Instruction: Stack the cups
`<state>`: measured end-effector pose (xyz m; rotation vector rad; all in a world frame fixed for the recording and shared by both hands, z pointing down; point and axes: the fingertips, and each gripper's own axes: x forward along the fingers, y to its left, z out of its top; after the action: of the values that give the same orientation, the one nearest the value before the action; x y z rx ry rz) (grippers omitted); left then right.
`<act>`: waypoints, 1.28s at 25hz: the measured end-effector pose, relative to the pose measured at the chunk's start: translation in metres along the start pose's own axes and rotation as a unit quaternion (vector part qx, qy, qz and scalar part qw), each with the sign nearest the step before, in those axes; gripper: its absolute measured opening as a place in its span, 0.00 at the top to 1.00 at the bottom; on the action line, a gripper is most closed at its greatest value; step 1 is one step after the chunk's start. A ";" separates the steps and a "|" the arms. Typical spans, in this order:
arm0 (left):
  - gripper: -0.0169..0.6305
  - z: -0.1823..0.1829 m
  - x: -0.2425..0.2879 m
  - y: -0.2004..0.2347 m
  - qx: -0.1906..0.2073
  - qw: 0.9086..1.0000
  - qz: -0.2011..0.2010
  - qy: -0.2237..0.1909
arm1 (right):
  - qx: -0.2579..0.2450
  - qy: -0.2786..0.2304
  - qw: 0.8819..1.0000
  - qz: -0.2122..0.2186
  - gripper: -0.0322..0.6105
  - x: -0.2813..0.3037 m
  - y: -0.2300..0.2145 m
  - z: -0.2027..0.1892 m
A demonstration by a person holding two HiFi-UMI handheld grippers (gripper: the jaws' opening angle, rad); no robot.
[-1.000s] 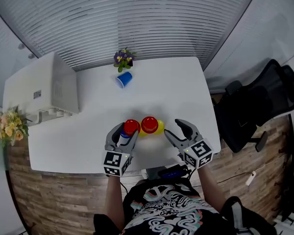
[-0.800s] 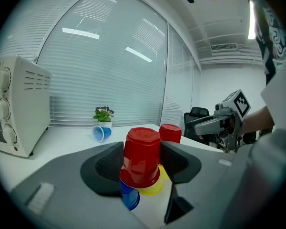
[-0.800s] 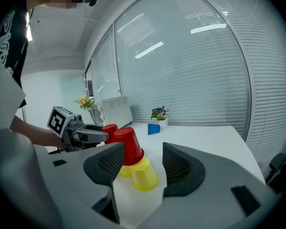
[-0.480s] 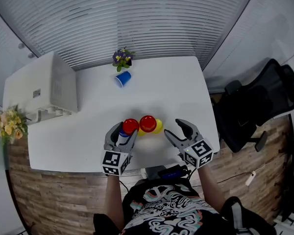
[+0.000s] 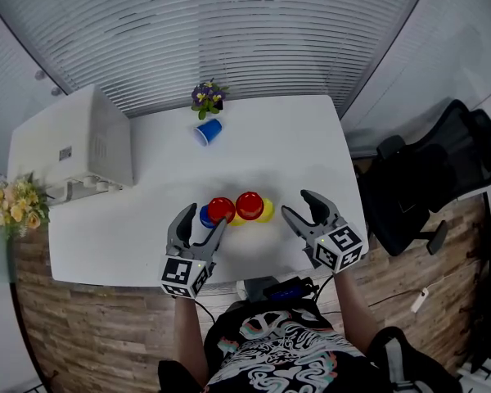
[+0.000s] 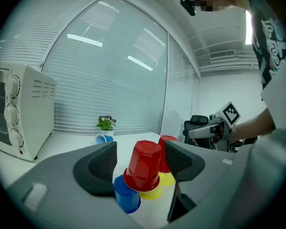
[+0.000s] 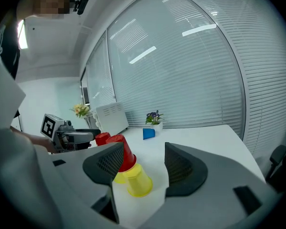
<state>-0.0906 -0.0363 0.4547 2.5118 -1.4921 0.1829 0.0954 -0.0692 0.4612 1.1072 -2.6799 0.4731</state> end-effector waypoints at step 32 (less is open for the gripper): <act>0.53 -0.015 0.032 0.109 -0.131 0.990 0.050 -0.003 | -0.283 0.132 0.932 0.184 0.50 0.203 -0.046 0.016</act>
<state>-0.1711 -0.1106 0.4890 2.2365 -1.5342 -0.0056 -0.0145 -0.2366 0.5179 0.3529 -2.5242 -0.1036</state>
